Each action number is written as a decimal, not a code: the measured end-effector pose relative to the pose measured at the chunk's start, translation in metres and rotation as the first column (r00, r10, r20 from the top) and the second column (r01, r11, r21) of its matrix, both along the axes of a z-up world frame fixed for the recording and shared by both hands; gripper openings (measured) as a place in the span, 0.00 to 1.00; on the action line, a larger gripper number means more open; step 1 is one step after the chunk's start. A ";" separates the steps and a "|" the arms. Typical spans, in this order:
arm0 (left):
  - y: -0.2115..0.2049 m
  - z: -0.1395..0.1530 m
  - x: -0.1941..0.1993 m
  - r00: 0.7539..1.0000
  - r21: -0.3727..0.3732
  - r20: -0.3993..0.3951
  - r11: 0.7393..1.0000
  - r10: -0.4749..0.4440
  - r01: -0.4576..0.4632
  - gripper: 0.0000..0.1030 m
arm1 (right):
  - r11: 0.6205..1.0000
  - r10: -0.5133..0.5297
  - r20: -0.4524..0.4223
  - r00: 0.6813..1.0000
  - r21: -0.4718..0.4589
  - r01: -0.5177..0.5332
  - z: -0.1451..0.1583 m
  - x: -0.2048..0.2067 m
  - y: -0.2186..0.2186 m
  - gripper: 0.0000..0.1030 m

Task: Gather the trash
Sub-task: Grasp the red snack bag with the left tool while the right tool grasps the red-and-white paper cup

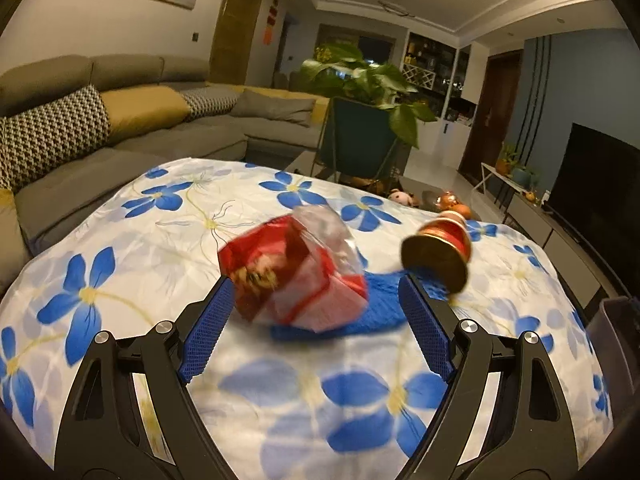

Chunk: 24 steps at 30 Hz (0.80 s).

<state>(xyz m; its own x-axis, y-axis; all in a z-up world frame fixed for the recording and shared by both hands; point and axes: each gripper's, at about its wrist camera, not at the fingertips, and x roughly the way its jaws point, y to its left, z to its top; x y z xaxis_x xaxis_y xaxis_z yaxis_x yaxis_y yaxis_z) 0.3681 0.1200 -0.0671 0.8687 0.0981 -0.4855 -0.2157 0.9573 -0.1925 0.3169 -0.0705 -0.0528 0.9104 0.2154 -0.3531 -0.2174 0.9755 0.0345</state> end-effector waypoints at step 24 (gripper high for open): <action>0.055 -0.008 -0.010 0.998 -0.239 0.058 0.971 0.000 0.013 0.05 | 0.988 0.016 -0.116 0.993 -0.152 -0.033 -0.036 0.091 0.086 0.42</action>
